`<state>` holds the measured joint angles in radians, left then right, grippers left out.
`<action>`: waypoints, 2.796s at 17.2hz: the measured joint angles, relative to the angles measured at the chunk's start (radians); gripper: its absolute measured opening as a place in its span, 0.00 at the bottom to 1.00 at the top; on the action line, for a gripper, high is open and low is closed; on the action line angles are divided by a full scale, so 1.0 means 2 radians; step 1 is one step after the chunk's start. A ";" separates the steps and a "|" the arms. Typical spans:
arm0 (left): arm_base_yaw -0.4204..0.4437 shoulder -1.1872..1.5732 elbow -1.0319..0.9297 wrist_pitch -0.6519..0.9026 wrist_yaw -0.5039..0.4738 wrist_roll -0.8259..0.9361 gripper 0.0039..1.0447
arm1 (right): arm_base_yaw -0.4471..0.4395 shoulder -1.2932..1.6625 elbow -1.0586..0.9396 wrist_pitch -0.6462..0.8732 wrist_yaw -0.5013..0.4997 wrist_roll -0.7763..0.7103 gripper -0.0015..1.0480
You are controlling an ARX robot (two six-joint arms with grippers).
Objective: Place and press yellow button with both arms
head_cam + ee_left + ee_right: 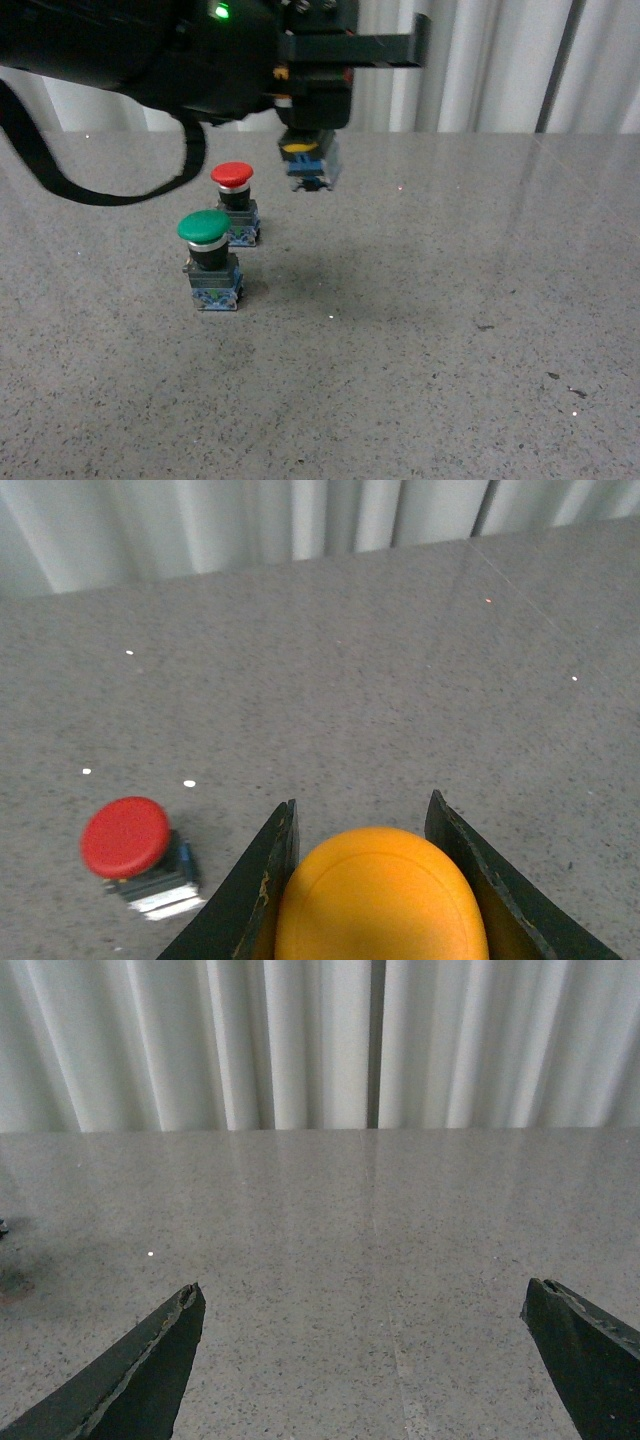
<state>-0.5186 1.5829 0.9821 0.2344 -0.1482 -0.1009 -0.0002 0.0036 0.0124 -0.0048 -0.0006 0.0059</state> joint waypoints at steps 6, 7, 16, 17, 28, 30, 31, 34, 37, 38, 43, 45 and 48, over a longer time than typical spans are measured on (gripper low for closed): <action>-0.028 0.101 0.063 -0.012 -0.009 -0.038 0.32 | 0.000 0.000 0.000 0.000 0.000 0.000 0.94; -0.022 0.113 0.066 -0.012 0.008 -0.039 0.32 | 0.000 0.000 0.000 0.000 0.000 0.000 0.94; -0.079 0.206 0.128 -0.026 -0.033 -0.079 0.31 | 0.000 0.000 0.000 0.000 0.000 0.000 0.94; -0.079 0.202 0.115 -0.020 -0.036 -0.081 0.31 | 0.000 0.000 0.000 0.000 0.000 0.000 0.94; -0.079 0.168 0.099 -0.011 -0.049 -0.080 0.94 | 0.000 0.000 0.000 0.000 0.000 0.000 0.94; -0.079 0.144 0.097 0.007 -0.048 -0.071 0.94 | 0.000 0.000 0.000 0.000 0.000 0.000 0.94; -0.076 0.123 0.084 0.027 -0.057 -0.051 0.94 | 0.000 0.000 0.000 0.000 0.000 0.000 0.94; -0.017 0.045 0.030 0.102 -0.134 0.068 0.94 | 0.000 0.000 0.000 0.000 0.000 0.000 0.94; 0.075 -0.074 -0.058 0.155 -0.128 0.131 0.91 | 0.000 0.000 0.000 0.000 0.000 0.000 0.94; 0.110 -0.158 -0.117 0.121 -0.076 0.100 0.77 | 0.000 0.000 0.000 0.000 0.000 0.000 0.94; 0.161 -0.281 -0.211 0.083 -0.029 0.073 0.60 | 0.000 0.000 0.000 0.000 0.000 0.000 0.94; 0.185 -0.365 -0.276 0.109 -0.011 0.058 0.40 | 0.000 0.000 0.000 0.000 0.000 0.000 0.94; 0.204 -0.405 -0.350 0.118 0.017 0.054 0.07 | 0.000 0.000 0.000 0.000 0.000 0.000 0.94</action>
<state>-0.1116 0.7727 0.2817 0.4706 -0.1143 0.0067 -0.0002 0.0036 0.0124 -0.0044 -0.0002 0.0059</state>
